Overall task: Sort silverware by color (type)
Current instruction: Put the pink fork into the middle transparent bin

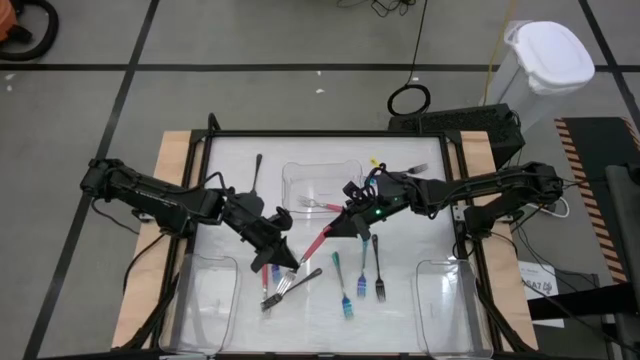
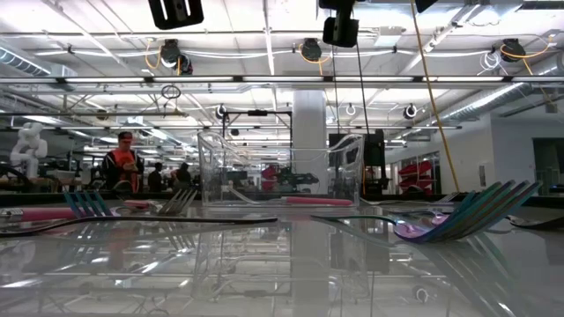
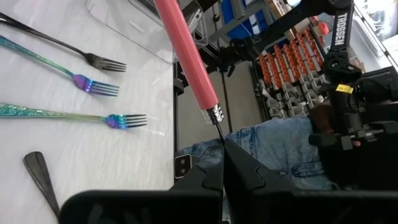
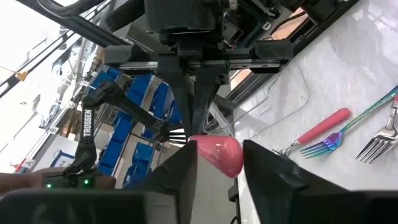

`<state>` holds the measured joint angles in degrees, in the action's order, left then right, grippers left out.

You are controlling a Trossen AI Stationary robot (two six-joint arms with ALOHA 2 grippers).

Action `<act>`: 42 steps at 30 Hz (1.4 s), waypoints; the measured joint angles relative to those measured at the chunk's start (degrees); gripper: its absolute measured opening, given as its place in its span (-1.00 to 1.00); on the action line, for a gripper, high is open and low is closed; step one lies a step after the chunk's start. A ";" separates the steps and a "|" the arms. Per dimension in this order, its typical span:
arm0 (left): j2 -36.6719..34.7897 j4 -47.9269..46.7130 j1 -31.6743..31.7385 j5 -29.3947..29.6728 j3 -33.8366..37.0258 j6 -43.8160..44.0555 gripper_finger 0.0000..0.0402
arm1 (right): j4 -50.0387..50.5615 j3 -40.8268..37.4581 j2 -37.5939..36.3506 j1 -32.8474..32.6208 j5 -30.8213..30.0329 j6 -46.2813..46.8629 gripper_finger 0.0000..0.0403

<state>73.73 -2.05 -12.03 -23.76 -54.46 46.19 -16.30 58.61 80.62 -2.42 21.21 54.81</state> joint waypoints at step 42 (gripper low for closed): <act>-9.20 -7.83 0.37 28.56 -0.02 1.25 -0.16 | 4.20 0.00 -2.56 3.56 -0.11 3.15 -0.86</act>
<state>64.53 -9.88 -11.66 4.79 -54.48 47.44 -12.10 58.61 78.06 1.14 21.10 57.95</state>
